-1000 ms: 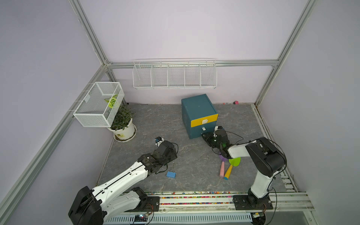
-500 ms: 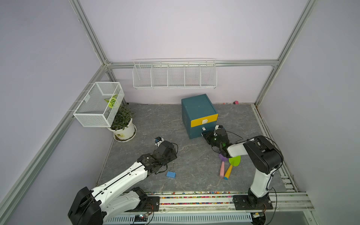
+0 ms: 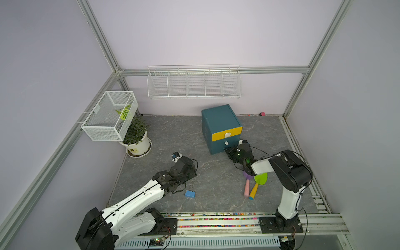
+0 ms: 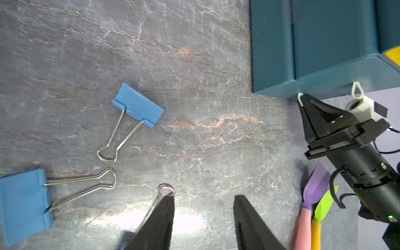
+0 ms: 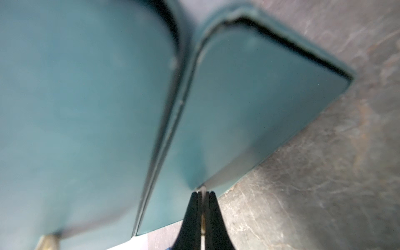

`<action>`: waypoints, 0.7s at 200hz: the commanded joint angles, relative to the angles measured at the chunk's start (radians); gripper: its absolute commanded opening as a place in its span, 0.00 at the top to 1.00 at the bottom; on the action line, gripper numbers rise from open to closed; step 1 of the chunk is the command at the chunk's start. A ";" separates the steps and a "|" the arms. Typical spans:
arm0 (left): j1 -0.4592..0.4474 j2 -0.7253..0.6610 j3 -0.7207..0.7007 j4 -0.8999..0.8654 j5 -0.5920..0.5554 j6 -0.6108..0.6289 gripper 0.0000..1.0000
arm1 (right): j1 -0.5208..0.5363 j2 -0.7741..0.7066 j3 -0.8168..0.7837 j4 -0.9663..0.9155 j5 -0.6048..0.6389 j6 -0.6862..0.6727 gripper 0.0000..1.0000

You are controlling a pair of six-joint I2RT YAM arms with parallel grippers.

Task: Put the binder clips in the drawer according to color
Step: Open the drawer in the storage box.

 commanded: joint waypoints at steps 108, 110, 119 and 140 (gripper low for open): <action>0.003 -0.006 0.010 -0.013 -0.004 0.001 0.50 | 0.052 -0.276 -0.194 -0.171 0.087 -0.006 1.00; 0.004 -0.003 0.011 -0.013 -0.005 0.000 0.50 | 0.052 -0.284 -0.197 -0.176 0.087 -0.007 1.00; 0.003 -0.001 0.012 -0.013 -0.004 0.001 0.50 | 0.056 -0.317 -0.211 -0.213 0.090 -0.014 1.00; 0.004 0.007 0.013 -0.014 0.000 0.001 0.50 | 0.063 -0.407 -0.256 -0.278 0.100 -0.027 1.00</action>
